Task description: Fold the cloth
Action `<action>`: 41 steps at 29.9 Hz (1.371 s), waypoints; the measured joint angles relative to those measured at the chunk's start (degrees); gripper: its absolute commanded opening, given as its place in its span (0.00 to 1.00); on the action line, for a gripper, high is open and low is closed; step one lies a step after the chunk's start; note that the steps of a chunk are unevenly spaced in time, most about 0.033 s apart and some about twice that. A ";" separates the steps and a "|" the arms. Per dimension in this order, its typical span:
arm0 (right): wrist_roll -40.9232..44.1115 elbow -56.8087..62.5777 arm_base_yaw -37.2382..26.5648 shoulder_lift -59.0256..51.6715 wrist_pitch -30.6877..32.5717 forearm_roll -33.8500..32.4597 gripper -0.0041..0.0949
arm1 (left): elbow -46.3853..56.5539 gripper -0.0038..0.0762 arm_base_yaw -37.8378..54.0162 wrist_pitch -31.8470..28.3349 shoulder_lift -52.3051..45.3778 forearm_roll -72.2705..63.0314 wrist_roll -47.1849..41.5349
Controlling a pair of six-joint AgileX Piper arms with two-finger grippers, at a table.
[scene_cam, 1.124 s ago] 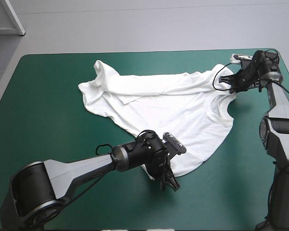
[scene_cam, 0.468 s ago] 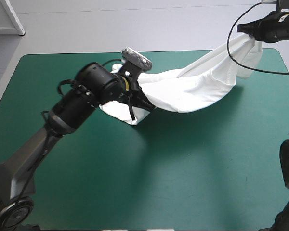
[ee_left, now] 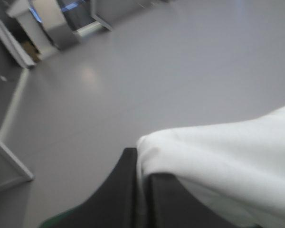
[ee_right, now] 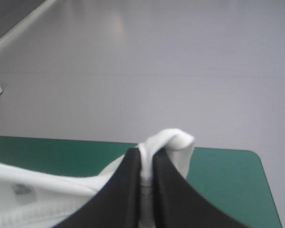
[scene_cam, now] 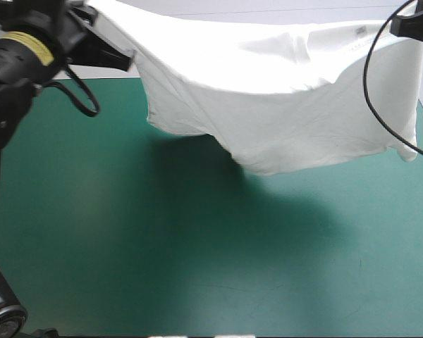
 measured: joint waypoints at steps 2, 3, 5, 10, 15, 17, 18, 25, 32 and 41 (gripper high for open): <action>0.00 -0.06 0.00 -3.00 0.00 -0.31 0.02 | -3.51 0.04 0.00 0.00 -0.63 3.06 1.14; -0.06 -0.12 0.00 -4.38 0.00 -0.31 0.02 | -5.33 0.04 0.00 0.00 -1.03 3.89 1.90; -0.28 -0.51 0.00 -6.78 -0.49 -0.21 0.02 | -8.48 0.04 0.00 0.00 -1.96 4.61 3.51; -0.50 -3.92 0.00 -10.01 -3.75 -0.32 0.02 | -10.91 0.04 0.00 0.00 -4.67 4.62 5.60; -0.57 -9.49 0.00 -11.11 -5.60 -0.32 0.02 | -10.91 0.04 0.00 0.00 -6.70 4.44 6.77; -0.57 -10.81 0.00 -11.38 -5.43 -0.20 0.02 | -10.91 0.04 0.00 0.00 -7.24 4.40 6.89; -0.62 -11.03 0.00 -11.68 -5.36 -0.07 0.02 | -10.97 0.04 0.00 0.00 -7.46 4.32 6.96; -1.94 -11.35 0.00 -10.94 -6.99 0.12 0.02 | -5.92 0.04 0.00 0.00 -7.82 4.63 7.02; -4.34 -11.46 0.00 -3.13 -8.00 7.79 0.02 | 4.92 0.05 3.20 0.00 -5.82 7.05 3.19; -6.83 -10.81 0.00 14.52 -4.71 11.48 0.02 | 18.49 0.04 30.13 -8.37 3.45 -28.40 5.09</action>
